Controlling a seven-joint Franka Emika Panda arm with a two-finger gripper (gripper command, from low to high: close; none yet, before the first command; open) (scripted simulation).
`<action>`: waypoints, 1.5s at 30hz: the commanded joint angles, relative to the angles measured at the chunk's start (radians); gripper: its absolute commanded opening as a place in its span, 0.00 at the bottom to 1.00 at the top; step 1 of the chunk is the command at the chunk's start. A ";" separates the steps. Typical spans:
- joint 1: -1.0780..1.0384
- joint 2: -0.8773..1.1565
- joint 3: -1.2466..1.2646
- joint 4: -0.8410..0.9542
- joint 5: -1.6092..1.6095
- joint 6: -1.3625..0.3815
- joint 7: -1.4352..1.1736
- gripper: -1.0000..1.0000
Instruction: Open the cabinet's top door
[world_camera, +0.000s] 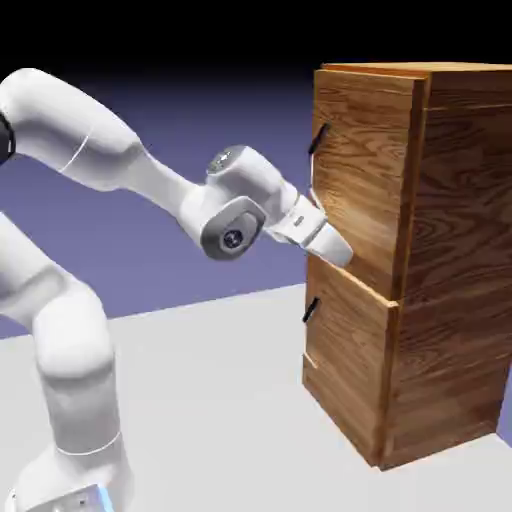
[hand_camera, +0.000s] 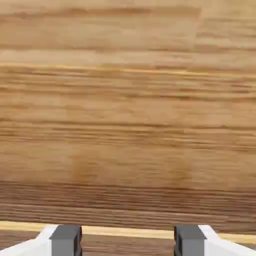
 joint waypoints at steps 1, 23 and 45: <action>-0.019 -0.024 0.021 0.001 0.044 -0.011 -0.018 0.50; -0.446 -0.546 0.480 0.019 1.000 -0.249 -0.409 0.50; -0.873 -1.069 0.938 0.038 1.957 -0.487 -0.801 0.50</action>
